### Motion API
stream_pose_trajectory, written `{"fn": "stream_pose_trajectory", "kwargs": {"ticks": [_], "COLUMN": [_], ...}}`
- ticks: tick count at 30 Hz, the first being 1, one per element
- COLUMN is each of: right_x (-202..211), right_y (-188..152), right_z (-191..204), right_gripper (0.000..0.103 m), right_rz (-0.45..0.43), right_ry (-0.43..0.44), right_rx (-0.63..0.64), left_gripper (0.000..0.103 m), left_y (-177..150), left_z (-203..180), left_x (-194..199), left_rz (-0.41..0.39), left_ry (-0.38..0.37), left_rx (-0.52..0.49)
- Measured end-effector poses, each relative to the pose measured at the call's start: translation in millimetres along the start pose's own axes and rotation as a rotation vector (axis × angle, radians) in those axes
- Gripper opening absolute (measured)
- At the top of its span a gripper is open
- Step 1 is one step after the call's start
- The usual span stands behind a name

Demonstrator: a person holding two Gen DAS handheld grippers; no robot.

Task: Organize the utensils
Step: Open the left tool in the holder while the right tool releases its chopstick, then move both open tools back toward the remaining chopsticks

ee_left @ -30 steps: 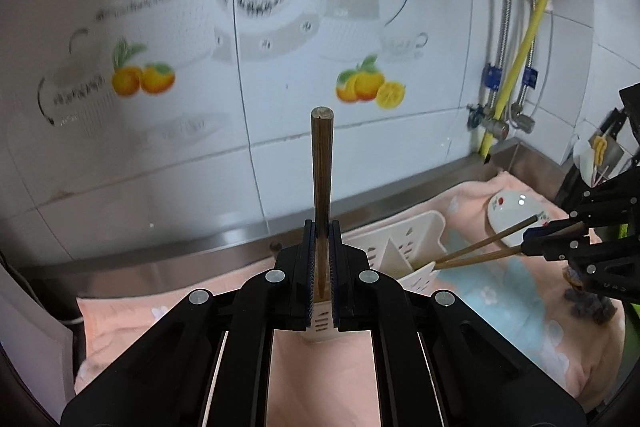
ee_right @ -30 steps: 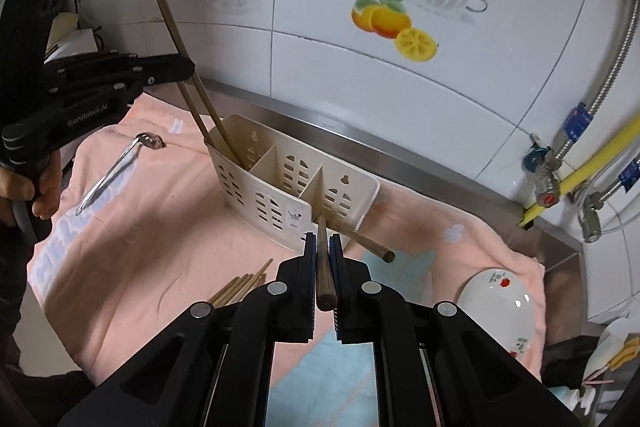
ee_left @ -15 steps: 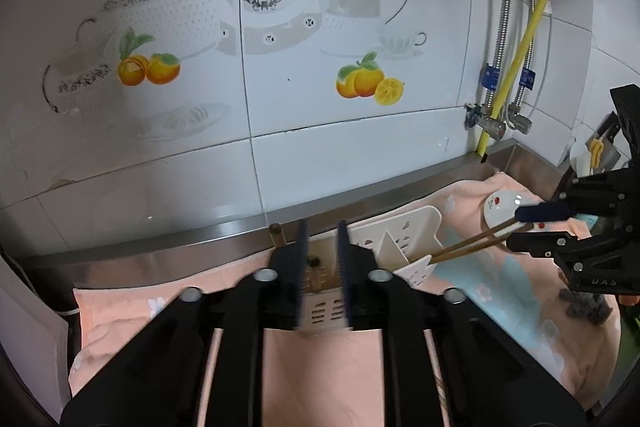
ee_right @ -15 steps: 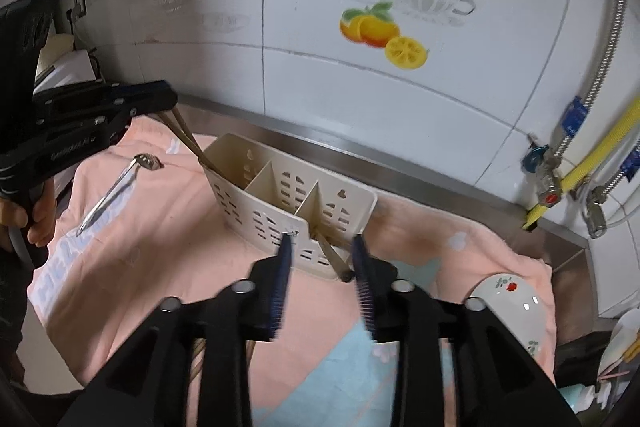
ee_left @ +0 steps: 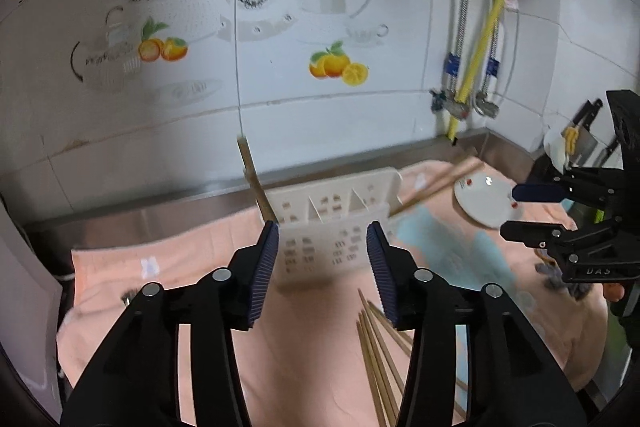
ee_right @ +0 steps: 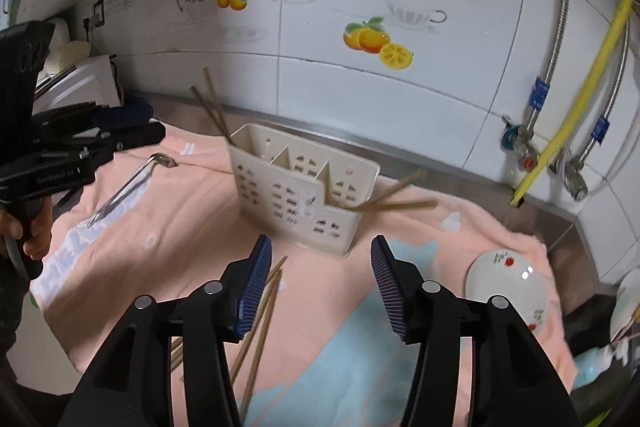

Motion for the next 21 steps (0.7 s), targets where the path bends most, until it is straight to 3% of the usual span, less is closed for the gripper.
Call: {"fn": "stream_pose_trajectory", "kwargs": {"ticks": [6, 9, 21], "right_x": [0, -2, -25], "right_y": [-31, -48, -108], "right_z": [13, 17, 31], "right_gripper": [0.056, 0.063, 0.075], "right_rz": [-0.008, -0.006, 0.029], "right_ry": [0.007, 0.017, 0.029], "right_rx": [-0.015, -0.037, -0.121], "left_gripper": [0.052, 0.064, 0.083], "left_y": [-42, -62, -130], "left_z": [-7, -7, 4], "left_x": [0, -1, -12], "left_rz": [0.047, 0.067, 0.157], "left_ry": [-0.015, -0.002, 0.020], "left_rx": [0.013, 0.026, 0.100]}}
Point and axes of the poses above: each gripper's, at about its wrist camera, not at the fingertips, and x roughly against the way its jaws point, z to its left, y to its top, the point moved 6 cm from there along -x, roughly the way its jaws point, and after that the axes turned 7 degrees about z, right-handed, at the moved point
